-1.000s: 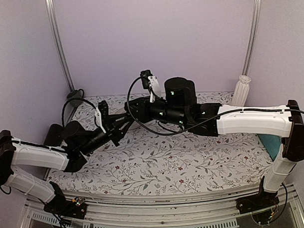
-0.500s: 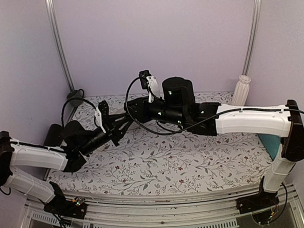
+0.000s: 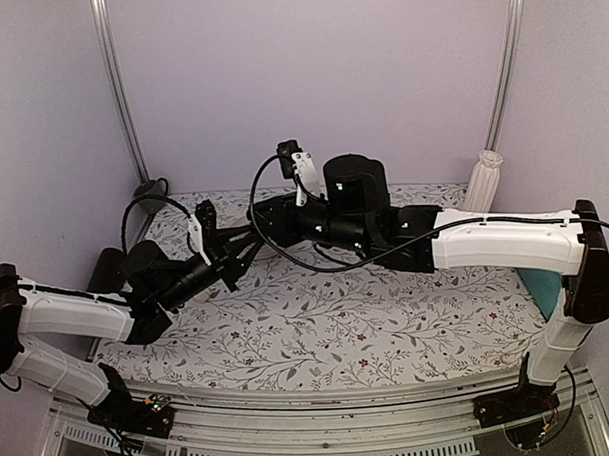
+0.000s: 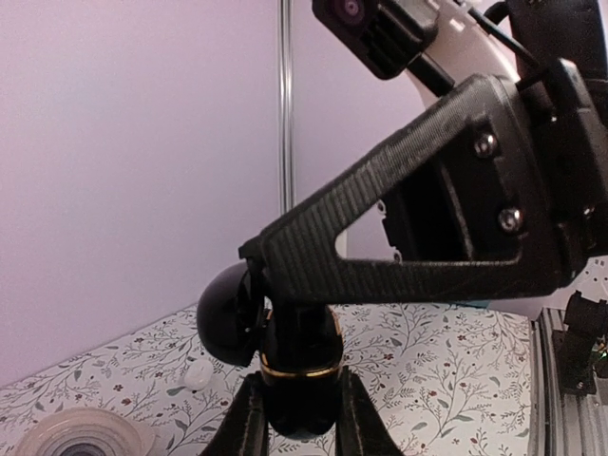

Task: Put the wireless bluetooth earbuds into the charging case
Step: Insert the left earbud into the left side groove of the charging case, then close the charging case with the earbuds.

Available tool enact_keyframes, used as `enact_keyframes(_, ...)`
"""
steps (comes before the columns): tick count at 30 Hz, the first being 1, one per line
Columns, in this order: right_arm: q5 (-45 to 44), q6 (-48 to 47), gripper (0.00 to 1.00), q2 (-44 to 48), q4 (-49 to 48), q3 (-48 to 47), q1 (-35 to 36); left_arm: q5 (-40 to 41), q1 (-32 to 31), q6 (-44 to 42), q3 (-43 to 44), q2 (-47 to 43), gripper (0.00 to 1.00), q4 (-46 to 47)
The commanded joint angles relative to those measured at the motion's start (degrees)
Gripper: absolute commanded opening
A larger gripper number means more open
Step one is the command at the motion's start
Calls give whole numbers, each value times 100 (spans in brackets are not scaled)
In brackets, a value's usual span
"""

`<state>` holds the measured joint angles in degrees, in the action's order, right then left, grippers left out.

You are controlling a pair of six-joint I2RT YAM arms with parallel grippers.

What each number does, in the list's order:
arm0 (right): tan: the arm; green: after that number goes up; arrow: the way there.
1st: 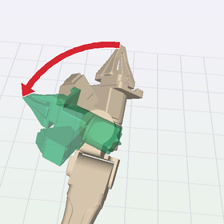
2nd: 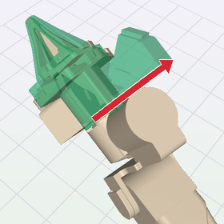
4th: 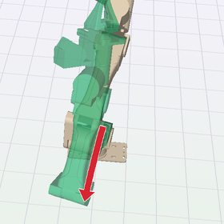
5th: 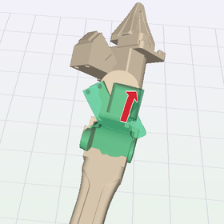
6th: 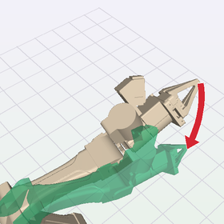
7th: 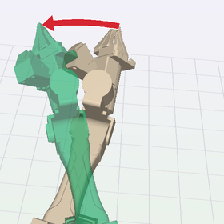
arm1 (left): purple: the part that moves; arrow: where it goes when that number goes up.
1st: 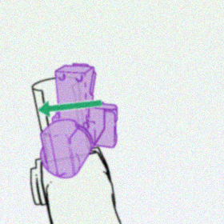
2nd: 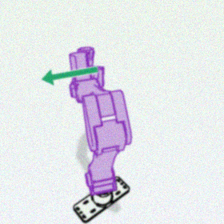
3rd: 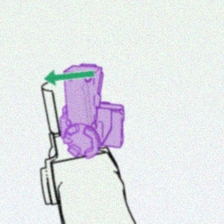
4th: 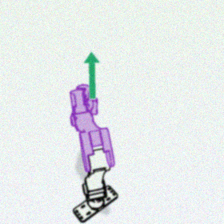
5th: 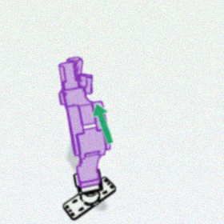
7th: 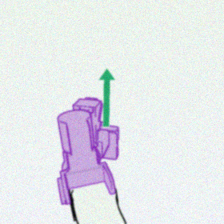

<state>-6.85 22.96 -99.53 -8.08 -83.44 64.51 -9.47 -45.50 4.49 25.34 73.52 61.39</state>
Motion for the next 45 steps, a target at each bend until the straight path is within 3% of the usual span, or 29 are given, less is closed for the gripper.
enact_keyframes(1, -175, -108, 23, -153, 444, -49, 10, 103, -38, -67, 155, -215, 0, 442)
enact_keyframes(13, -195, -92, 27, -139, 505, -129, 20, 33, -30, -67, 142, -216, 0, 418)
enact_keyframes(21, 26, 100, 37, 129, 645, -332, -6, -88, -21, -55, 53, -197, 0, 370)
enact_keyframes(35, -7, 382, 44, 441, 1149, -483, -157, -166, 15, -45, -43, -211, 0, 357)
enact_keyframes(45, 905, 695, 48, 1135, 1002, 170, -863, -853, 76, -76, -64, -253, 0, 352)
